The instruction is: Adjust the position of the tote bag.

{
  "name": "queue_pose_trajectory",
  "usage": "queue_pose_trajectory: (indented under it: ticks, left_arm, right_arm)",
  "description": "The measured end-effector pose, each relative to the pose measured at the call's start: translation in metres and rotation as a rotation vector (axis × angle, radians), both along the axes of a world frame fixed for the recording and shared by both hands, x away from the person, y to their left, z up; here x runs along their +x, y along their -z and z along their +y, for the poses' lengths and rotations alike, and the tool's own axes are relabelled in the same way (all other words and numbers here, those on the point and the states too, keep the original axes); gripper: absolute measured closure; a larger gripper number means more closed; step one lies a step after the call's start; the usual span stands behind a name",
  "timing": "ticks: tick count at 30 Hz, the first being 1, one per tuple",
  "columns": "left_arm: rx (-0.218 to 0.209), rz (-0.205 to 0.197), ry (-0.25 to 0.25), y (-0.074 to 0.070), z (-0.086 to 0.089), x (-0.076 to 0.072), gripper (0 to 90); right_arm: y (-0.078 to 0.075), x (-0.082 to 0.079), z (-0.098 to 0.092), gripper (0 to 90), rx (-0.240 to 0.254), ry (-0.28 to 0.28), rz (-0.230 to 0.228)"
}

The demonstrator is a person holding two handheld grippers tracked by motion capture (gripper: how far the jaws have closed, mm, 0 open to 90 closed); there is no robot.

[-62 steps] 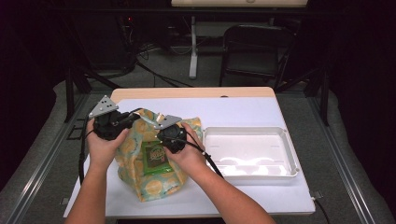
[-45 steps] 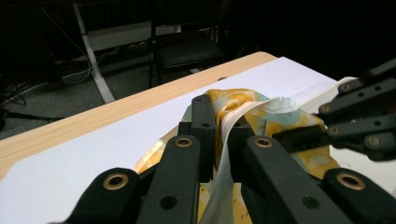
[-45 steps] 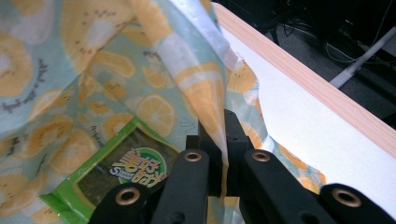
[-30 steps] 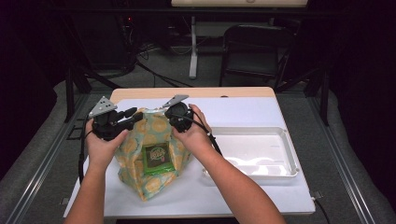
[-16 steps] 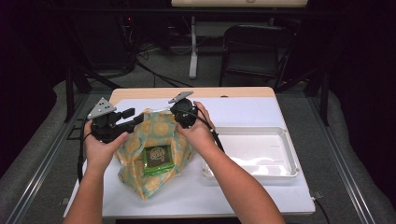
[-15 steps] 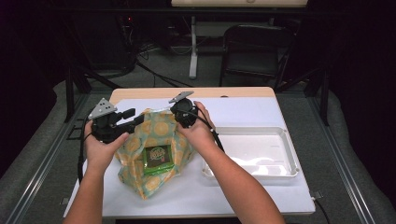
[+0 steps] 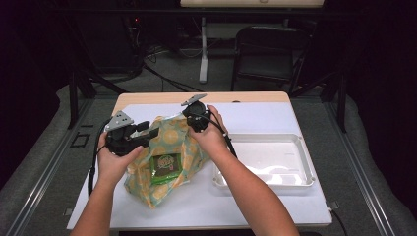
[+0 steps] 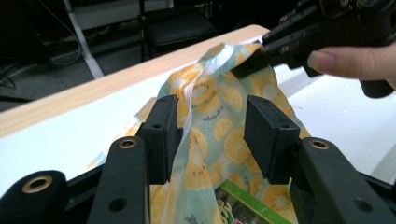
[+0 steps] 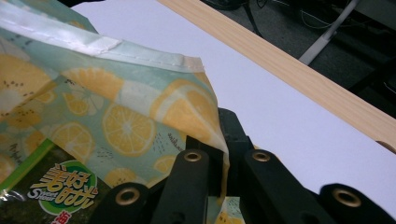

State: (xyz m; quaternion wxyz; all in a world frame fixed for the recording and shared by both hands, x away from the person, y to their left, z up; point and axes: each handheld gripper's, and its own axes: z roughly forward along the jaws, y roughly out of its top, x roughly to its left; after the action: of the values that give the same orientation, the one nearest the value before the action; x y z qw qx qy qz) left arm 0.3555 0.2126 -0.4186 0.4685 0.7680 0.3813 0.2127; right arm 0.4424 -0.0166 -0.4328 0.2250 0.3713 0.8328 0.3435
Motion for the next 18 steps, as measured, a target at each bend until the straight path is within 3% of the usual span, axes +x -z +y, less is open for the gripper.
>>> queue_pose_trajectory:
  ticks: [4,10,18]
  left_arm:
    - [0.014,0.009,-0.004,0.004,-0.002,0.0,52.1]
    - [0.116,0.02,-0.025,0.016,-0.006,0.003,44.7]
    - [0.119,0.054,-0.064,0.029,0.0,0.007,43.5]
  right_arm:
    - [0.002,0.004,-0.002,90.0,0.002,0.005,0.001]
    - [0.006,0.01,-0.007,90.0,0.0,0.026,0.022]
    - [0.013,0.015,-0.007,90.0,-0.015,0.032,0.032]
